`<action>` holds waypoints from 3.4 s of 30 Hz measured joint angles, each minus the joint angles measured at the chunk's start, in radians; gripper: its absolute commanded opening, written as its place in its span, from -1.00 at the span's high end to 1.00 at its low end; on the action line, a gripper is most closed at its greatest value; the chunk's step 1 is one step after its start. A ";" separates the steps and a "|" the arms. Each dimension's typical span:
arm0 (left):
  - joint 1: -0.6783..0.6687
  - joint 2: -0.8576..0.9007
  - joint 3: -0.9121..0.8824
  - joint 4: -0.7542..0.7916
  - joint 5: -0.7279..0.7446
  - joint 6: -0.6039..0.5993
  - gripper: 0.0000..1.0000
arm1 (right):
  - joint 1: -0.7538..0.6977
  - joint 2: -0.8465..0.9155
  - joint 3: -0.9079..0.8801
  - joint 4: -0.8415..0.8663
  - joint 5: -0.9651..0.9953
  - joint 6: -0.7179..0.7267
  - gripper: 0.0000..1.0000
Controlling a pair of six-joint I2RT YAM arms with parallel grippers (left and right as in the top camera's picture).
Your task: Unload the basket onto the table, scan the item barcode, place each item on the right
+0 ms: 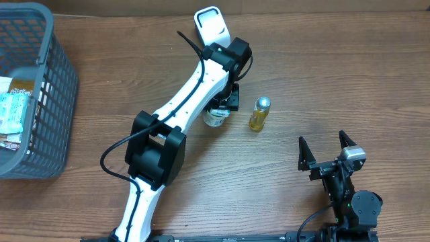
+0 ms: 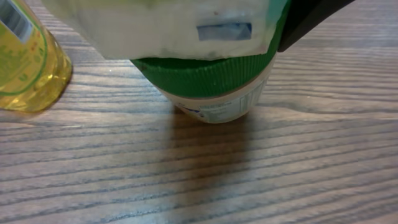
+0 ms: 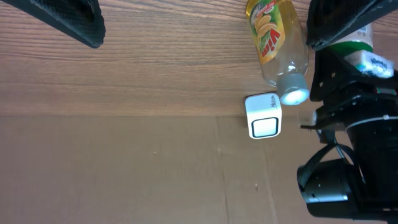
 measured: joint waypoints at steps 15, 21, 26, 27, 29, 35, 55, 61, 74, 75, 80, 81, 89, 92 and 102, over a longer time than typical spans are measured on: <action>0.000 0.000 -0.015 0.018 0.008 0.000 0.06 | 0.000 0.000 0.000 0.000 0.000 0.000 -1.00; 0.000 0.000 -0.015 0.018 0.008 0.002 0.06 | 0.000 0.000 0.000 0.000 0.000 0.000 -1.00; 0.000 0.000 -0.015 0.021 0.008 0.005 0.06 | 0.000 0.000 0.000 0.000 0.000 0.000 -1.00; 0.000 0.000 -0.015 0.024 0.008 0.005 0.06 | 0.000 0.000 0.000 0.000 0.000 0.000 -1.00; 0.000 -0.002 -0.015 0.033 0.008 0.005 0.07 | 0.000 0.000 0.000 0.000 0.000 0.000 -1.00; 0.000 -0.040 -0.017 0.049 0.008 0.005 0.07 | 0.000 0.000 0.000 0.000 0.000 0.000 -1.00; -0.024 -0.332 -0.151 0.081 -0.019 0.028 0.04 | 0.000 0.000 0.000 0.000 0.001 0.000 -1.00; -0.024 -0.365 -0.335 0.262 0.024 0.031 0.05 | 0.000 0.000 0.000 0.000 0.000 0.000 -1.00; -0.024 -0.365 -0.514 0.413 0.070 0.032 -0.04 | 0.000 0.000 0.000 0.000 0.000 0.000 -1.00; -0.024 -0.365 -0.514 0.414 0.070 0.032 -0.04 | 0.000 0.000 0.000 0.000 0.000 0.000 -1.00; -0.024 -0.365 -0.514 0.413 0.072 0.032 -0.07 | 0.000 0.000 0.000 0.000 0.000 0.000 -1.00; -0.024 -0.365 -0.514 0.413 0.072 0.032 -0.07 | 0.000 0.000 0.000 0.000 0.000 0.000 -1.00; -0.024 -0.365 -0.521 0.428 0.072 0.031 -0.12 | 0.000 0.000 0.000 0.000 0.000 0.000 -1.00; -0.024 -0.365 -0.550 0.459 0.073 0.027 -0.30 | 0.000 0.000 0.000 0.000 0.000 0.000 -1.00; -0.024 -0.365 -0.595 0.500 0.098 0.020 -0.77 | 0.000 0.000 0.000 0.000 0.000 0.000 -1.00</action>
